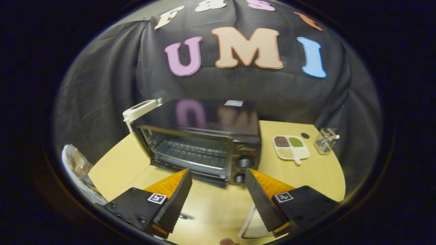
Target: Open the toaster oven, put the food inside, and close the toaster oven door.
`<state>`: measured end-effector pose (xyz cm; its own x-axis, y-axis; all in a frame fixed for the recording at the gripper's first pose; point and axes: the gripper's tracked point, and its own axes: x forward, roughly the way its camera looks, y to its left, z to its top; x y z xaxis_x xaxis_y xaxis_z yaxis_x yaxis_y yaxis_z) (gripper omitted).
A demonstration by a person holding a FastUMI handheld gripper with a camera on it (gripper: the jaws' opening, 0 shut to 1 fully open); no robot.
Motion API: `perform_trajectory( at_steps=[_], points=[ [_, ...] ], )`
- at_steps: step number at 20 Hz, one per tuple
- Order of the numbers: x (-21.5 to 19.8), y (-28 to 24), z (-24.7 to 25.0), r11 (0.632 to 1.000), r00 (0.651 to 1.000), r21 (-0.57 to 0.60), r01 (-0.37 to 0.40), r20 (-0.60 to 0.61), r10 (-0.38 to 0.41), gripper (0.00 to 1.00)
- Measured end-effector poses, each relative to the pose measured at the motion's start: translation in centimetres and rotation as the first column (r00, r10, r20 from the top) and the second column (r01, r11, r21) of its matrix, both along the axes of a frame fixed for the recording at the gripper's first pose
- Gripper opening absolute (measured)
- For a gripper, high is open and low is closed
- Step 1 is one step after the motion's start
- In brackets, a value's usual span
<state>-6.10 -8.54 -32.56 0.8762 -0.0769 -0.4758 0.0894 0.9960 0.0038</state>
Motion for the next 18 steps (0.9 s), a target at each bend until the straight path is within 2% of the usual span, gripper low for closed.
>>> perform_trajectory(
  at_steps=[4, 9, 13, 18],
  points=[
    [-1.2, -6.9, 1.3, 0.993, 0.992, -0.023, 0.12, 0.03, -0.119, 0.98],
    [-5.2, -12.9, -0.1, 0.973, 0.974, -0.029, 0.228, 0.002, -0.228, 0.98],
    [-7.9, -15.1, -2.1, 0.958, 0.957, 0.0, 0.286, -0.049, -0.285, 0.98],
    [-10.8, -15.1, -6.5, 0.948, 0.941, 0.07, 0.311, -0.164, -0.297, 0.98]
  ],
)
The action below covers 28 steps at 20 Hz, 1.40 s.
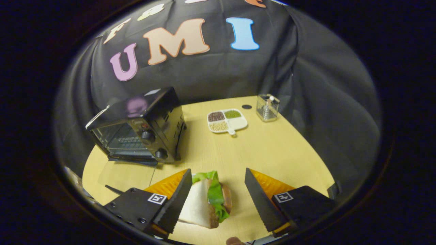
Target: Open the toaster oven, put the food inside, and close the toaster oven door.
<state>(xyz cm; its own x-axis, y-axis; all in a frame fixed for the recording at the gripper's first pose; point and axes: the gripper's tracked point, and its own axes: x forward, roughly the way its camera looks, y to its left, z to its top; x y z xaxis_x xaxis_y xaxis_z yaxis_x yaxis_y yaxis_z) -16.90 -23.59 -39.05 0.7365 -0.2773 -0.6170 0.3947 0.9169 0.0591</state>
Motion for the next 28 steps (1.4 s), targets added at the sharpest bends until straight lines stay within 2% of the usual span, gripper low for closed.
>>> perform_trajectory(
  at_steps=[4, 7, 13, 16, 20, 23, 28],
  points=[
    [-1.5, 0.6, -2.7, 0.995, 0.998, 0.09, 0.036, -0.05, -0.031, 0.98],
    [-1.8, 2.0, -4.5, 0.988, 0.995, 0.153, 0.029, -0.095, -0.015, 0.98],
    [-1.7, 2.7, -4.1, 0.979, 0.992, 0.201, 0.033, -0.123, -0.009, 0.6],
    [-0.6, 3.3, -3.5, 0.962, 0.996, 0.269, 0.044, -0.092, -0.02, 0.42],
    [-0.6, 3.8, -2.7, 0.963, 0.996, 0.267, 0.026, -0.094, -0.001, 0.29],
    [-0.6, 3.7, -1.3, 0.972, 0.997, 0.234, 0.014, -0.079, 0.005, 0.29],
    [1.2, 4.7, 2.4, 0.968, 1.0, 0.252, -0.014, -0.009, 0.017, 0.29]
  ],
)
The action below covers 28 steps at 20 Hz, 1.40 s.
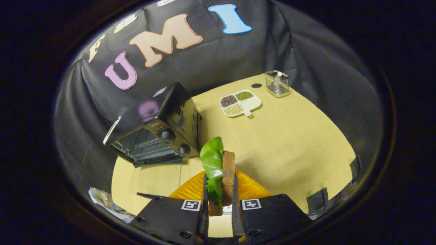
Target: Open the toaster oven, put the food inside, and close the toaster oven door.
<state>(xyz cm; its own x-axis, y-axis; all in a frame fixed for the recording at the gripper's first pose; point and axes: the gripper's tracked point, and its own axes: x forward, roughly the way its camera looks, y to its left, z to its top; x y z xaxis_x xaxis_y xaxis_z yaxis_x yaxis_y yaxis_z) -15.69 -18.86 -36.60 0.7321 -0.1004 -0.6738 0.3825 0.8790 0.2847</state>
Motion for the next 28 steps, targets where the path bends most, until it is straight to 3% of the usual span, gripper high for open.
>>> perform_trajectory(
  at_steps=[16, 22, 28],
  points=[
    [6.4, 11.0, 2.3, 0.959, 0.993, 0.257, -0.118, 0.058, 0.107, 0.29],
    [9.0, 15.2, 1.7, 0.922, 0.989, 0.356, -0.15, 0.067, 0.134, 0.29],
    [12.0, 18.9, 0.0, 0.876, 0.992, 0.465, -0.125, 0.08, 0.099, 0.29]
  ],
)
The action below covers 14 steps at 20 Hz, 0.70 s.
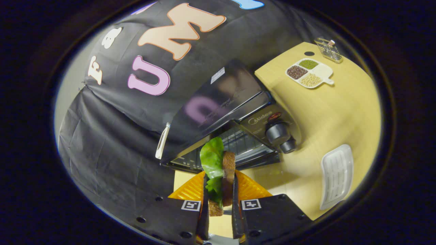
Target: Open the toaster oven, put the food inside, and close the toaster oven door.
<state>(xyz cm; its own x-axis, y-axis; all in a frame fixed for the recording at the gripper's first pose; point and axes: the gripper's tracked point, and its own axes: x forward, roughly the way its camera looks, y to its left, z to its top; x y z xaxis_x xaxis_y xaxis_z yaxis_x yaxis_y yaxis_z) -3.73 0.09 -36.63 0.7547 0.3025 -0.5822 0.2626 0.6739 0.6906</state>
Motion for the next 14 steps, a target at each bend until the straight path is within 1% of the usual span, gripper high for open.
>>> perform_trajectory(
  at_steps=[3, 8, 14],
  points=[
    [1.3, 1.5, -1.1, 0.998, 1.0, 0.051, 0.024, 0.0, -0.024, 0.29],
    [4.2, 2.9, -2.4, 0.984, 0.995, 0.154, 0.092, 0.013, -0.095, 0.29],
    [7.3, 2.5, -3.7, 0.967, 0.983, 0.186, 0.174, 0.024, -0.182, 0.29]
  ],
)
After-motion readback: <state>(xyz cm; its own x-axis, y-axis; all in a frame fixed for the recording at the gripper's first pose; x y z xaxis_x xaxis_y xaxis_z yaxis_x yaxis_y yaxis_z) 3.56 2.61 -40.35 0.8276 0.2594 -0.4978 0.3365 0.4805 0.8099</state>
